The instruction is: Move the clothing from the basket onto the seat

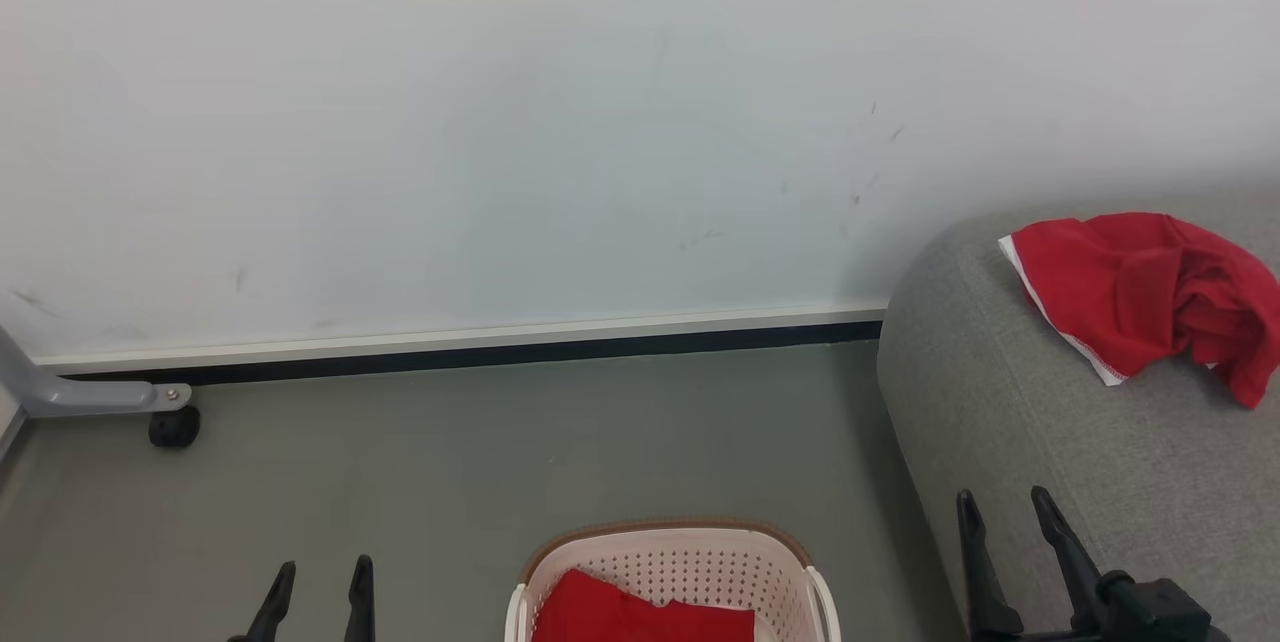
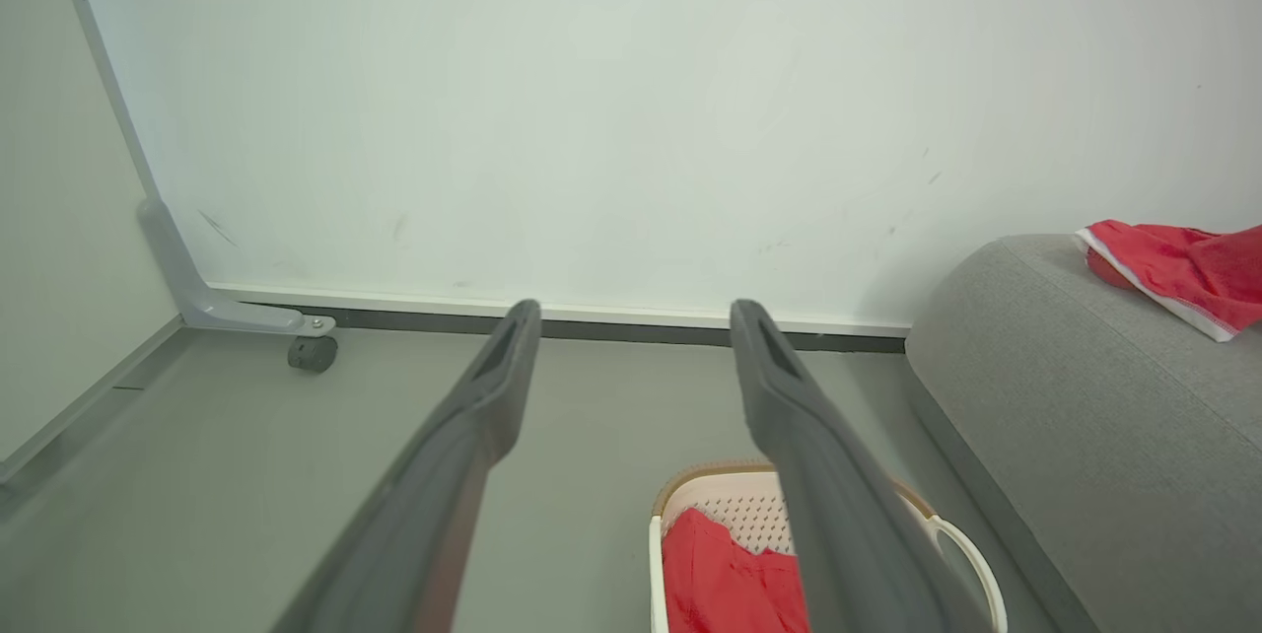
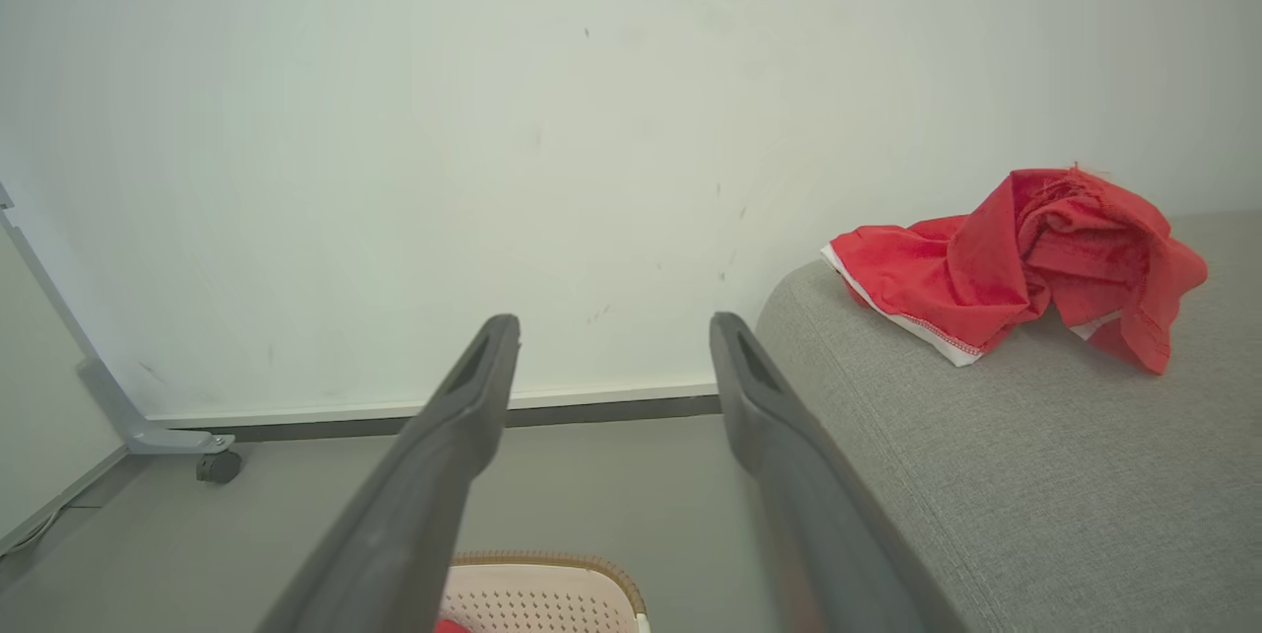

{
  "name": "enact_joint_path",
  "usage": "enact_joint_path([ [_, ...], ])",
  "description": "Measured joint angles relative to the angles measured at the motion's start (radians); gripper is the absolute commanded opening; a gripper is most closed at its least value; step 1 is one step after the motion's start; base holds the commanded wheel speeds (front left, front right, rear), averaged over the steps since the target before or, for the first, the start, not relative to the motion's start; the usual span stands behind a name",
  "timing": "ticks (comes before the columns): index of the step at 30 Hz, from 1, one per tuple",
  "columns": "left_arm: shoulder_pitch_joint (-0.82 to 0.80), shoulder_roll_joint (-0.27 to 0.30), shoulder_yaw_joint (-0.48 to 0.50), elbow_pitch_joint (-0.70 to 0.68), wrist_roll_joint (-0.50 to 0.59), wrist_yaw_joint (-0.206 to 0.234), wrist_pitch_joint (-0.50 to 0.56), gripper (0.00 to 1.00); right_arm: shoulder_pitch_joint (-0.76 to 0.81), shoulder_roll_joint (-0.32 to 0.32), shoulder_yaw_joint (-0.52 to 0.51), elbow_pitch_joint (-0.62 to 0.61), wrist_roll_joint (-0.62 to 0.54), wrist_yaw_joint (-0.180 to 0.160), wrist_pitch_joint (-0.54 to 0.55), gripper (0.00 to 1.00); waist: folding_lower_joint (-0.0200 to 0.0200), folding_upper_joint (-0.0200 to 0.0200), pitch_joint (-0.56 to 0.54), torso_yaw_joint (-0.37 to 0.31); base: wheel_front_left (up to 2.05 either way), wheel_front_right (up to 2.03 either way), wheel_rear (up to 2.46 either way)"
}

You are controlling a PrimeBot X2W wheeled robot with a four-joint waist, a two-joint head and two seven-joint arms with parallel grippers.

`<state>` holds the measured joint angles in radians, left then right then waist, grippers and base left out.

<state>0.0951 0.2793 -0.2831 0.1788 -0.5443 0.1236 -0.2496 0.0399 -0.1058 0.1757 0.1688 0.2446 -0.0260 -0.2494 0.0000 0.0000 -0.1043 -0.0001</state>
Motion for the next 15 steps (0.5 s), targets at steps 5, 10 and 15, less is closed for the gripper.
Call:
enact_joint_path([
  [5,0.007,-0.006,0.018,-0.017,0.012,0.001,0.000,1.00,0.029,0.000,0.001,-0.040,0.000,-0.002,0.000,1.00,0.0000,0.0000,0.001,-0.005,0.00,0.00,0.00],
  [10,0.020,-0.023,0.031,-0.029,0.036,0.001,0.000,1.00,0.038,0.000,0.000,-0.074,0.000,-0.010,0.001,1.00,0.0000,0.0000,0.004,-0.010,0.00,0.00,0.00],
  [15,0.022,-0.030,0.043,-0.038,0.052,0.001,0.000,1.00,0.054,-0.002,-0.002,-0.105,0.000,-0.019,0.007,1.00,0.0000,0.0000,0.012,-0.012,0.00,0.00,0.00],
])
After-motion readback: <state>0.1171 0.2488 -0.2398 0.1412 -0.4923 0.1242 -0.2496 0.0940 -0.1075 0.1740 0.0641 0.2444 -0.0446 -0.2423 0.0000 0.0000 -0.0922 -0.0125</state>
